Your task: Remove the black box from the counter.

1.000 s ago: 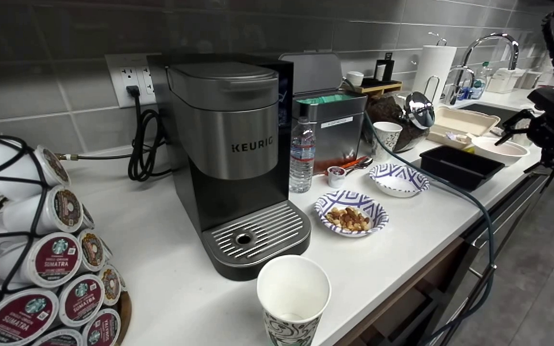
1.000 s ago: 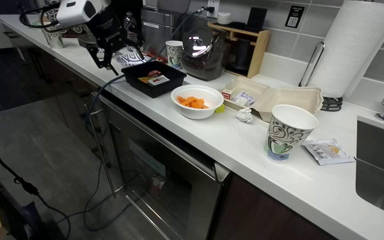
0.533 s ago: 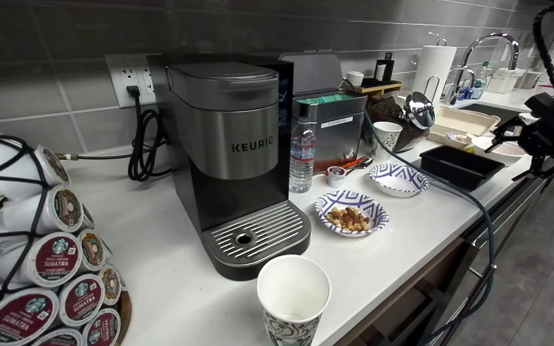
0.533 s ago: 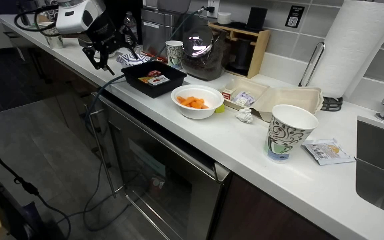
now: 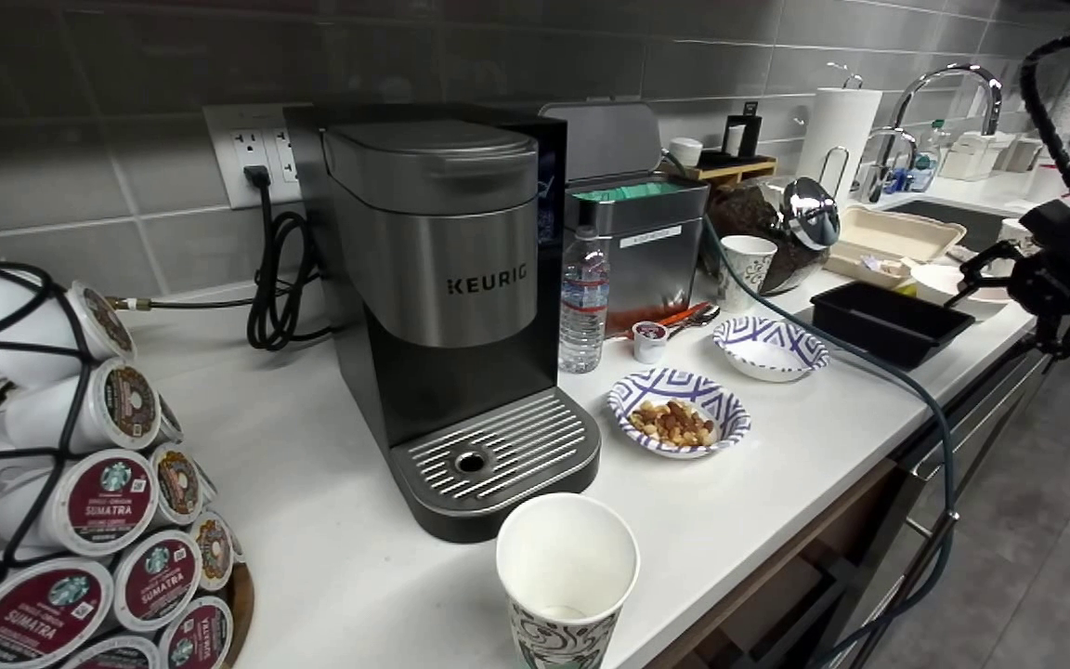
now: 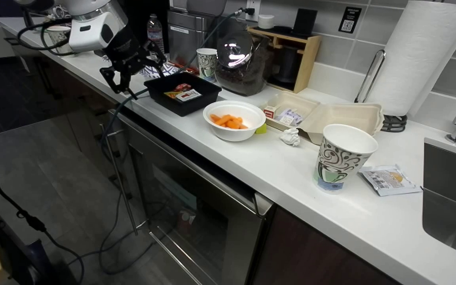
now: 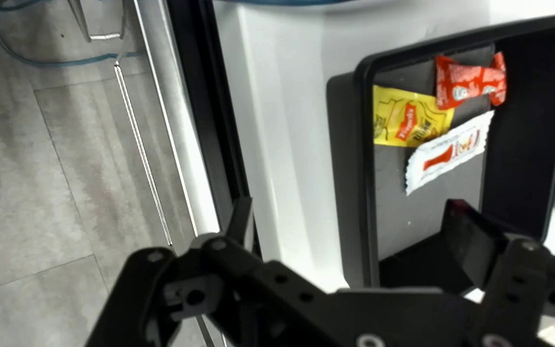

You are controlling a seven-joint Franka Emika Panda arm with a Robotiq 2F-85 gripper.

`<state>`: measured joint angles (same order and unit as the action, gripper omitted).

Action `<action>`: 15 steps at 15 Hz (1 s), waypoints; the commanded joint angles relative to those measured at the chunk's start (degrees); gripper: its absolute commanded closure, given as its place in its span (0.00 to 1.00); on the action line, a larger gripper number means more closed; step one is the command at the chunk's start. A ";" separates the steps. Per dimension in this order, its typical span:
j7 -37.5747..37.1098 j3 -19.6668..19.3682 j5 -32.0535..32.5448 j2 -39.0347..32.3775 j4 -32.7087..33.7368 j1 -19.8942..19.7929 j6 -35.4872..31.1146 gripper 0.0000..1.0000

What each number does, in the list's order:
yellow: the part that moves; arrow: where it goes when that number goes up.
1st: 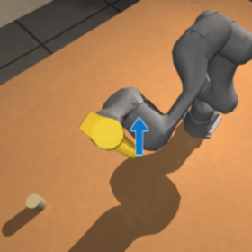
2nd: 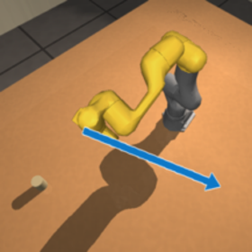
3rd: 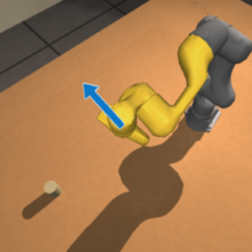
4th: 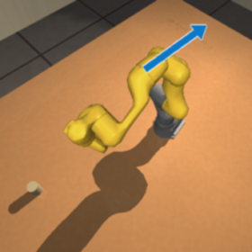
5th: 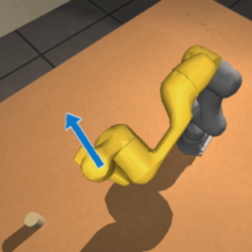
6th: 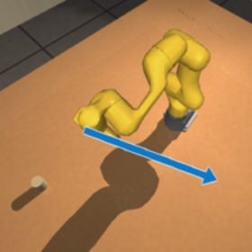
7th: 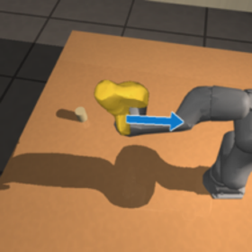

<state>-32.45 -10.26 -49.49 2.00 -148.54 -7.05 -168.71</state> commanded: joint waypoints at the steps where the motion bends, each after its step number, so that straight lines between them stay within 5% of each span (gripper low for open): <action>1: 1.57 1.19 -2.29 -2.47 1.18 1.34 -8.63 0.00; 7: 0.90 3.05 -2.46 -5.15 2.58 2.37 -13.82 0.17; 12: -0.28 3.78 -0.98 -7.37 3.25 1.99 -13.42 0.63; 15: -0.18 3.75 -0.80 -9.02 3.29 2.03 -13.17 0.71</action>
<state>-32.43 -6.79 -49.92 -4.62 -145.89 -5.19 -180.93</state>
